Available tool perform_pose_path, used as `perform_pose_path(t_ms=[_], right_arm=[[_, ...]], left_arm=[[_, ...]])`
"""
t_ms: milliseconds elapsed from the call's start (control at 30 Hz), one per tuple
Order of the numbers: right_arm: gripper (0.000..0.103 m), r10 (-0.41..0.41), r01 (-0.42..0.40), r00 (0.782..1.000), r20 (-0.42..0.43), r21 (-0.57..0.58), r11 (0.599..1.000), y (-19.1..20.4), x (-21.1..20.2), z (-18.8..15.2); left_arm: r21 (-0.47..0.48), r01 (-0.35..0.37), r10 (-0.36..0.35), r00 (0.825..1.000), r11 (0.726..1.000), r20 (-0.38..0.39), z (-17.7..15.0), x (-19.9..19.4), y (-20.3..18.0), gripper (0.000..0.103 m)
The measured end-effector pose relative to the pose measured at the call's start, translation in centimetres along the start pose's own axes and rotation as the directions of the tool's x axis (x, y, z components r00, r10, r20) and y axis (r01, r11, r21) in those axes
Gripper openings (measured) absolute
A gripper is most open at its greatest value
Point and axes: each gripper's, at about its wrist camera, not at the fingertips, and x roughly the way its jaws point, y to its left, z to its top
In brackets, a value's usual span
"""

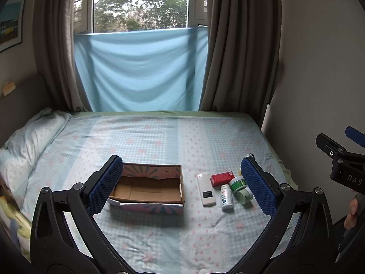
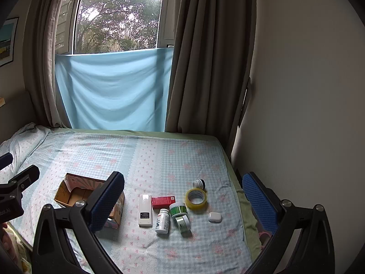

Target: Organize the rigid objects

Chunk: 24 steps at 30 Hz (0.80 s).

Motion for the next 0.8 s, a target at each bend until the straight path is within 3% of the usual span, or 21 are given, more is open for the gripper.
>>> perform_pose_path(t_ms=[800], right_arm=[[0.103, 0.016, -0.016, 1.000, -0.002, -0.024, 1.000, 0.66, -0.29, -0.18]], left_arm=[[-0.023, -0.029, 0.029, 1.000, 0.999, 0.001, -0.40, -0.26, 0.57, 0.103]])
